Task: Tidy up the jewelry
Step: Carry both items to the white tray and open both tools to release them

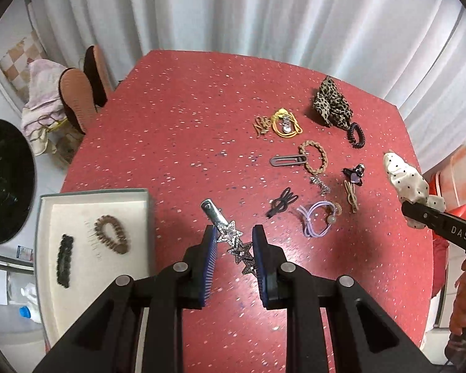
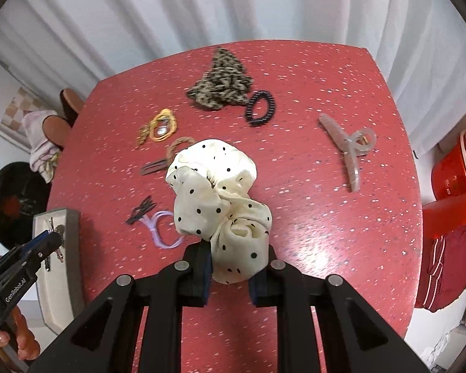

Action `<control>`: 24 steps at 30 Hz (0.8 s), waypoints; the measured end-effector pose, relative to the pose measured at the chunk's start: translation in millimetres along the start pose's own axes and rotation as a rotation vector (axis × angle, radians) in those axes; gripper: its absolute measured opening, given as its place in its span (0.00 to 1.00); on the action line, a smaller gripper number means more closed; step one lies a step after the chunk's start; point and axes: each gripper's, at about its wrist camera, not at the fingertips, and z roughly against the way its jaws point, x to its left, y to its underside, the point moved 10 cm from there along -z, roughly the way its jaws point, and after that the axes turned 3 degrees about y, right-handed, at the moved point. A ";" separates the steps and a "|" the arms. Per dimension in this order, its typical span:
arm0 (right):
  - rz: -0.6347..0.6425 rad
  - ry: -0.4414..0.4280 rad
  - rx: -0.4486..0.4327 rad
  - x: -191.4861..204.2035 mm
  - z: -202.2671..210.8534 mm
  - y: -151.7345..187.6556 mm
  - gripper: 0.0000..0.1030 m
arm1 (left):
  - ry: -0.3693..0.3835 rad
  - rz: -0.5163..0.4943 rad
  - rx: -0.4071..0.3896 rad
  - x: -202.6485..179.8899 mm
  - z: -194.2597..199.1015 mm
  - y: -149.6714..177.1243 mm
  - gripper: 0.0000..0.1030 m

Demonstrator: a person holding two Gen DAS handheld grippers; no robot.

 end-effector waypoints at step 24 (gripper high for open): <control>0.334 -0.157 0.037 220.0 5.6 41.9 0.19 | -0.144 0.253 -0.020 170.1 59.6 85.2 0.24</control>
